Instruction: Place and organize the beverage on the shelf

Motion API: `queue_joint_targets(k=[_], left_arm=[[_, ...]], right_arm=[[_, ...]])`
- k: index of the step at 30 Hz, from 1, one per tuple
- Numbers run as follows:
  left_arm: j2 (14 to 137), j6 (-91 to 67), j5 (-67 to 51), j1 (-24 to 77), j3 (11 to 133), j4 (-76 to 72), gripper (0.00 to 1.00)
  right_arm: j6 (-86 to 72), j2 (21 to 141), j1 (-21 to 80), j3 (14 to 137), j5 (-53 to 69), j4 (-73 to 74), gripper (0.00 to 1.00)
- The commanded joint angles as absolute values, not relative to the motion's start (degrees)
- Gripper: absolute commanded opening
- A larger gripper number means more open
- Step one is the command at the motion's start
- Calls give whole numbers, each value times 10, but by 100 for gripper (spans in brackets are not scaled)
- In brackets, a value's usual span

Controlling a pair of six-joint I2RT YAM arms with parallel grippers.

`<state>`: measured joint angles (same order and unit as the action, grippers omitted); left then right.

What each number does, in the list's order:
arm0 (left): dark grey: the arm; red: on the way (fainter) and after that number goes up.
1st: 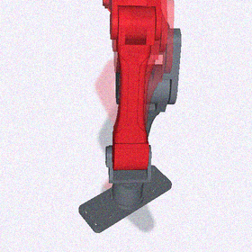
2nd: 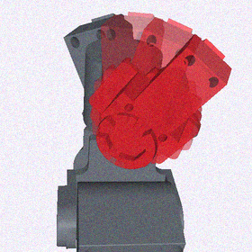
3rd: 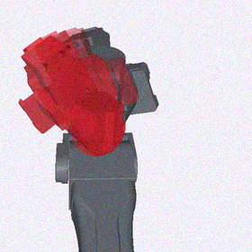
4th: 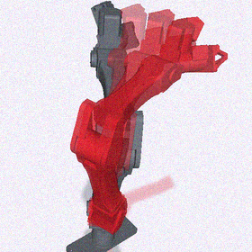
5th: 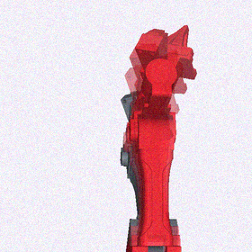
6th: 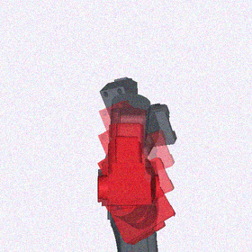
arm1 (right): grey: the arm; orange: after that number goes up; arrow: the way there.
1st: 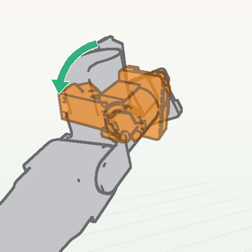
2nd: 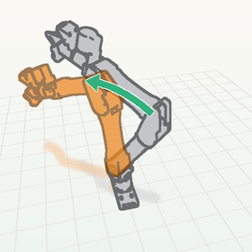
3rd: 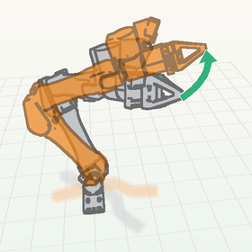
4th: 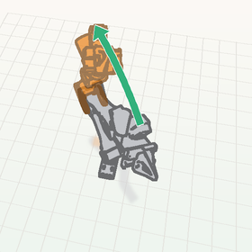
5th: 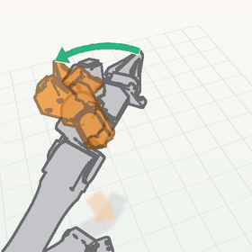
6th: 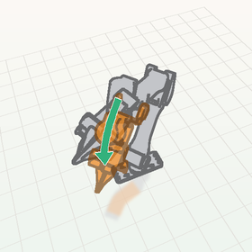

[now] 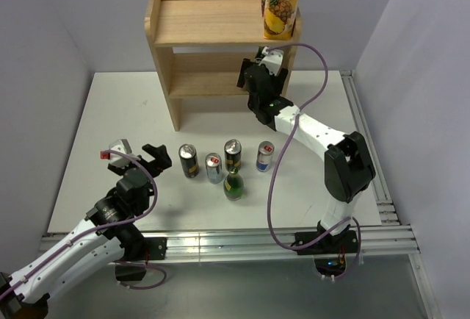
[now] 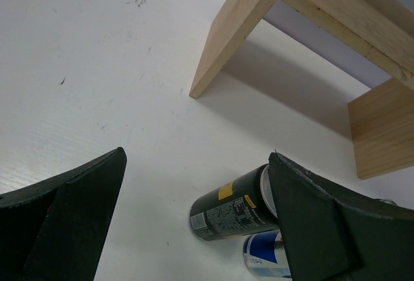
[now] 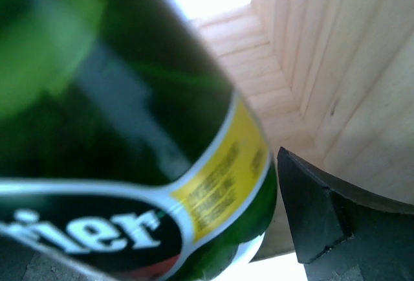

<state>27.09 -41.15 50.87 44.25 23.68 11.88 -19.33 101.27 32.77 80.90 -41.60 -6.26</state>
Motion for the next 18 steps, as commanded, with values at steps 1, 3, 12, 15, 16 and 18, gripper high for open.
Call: queue_joint_targets(k=[1, 3, 12, 15, 16, 18], left_arm=[[264, -403, 510, 444, 236, 112, 99], [262, -405, 510, 444, 236, 113, 99], [258, -405, 511, 444, 236, 112, 99], [258, -405, 511, 444, 236, 113, 99], [257, -405, 511, 444, 236, 113, 99], [257, -405, 512, 444, 236, 113, 99]], right_arm=[[-165, 998, 324, 823, -355, -26, 100], [-156, 997, 324, 818, -350, -25, 100], [-143, 955, 326, 776, -339, -39, 100], [-142, 941, 329, 766, -350, -39, 100], [-142, 937, 330, 763, -352, -38, 100], [-142, 925, 333, 752, -354, -40, 100]])
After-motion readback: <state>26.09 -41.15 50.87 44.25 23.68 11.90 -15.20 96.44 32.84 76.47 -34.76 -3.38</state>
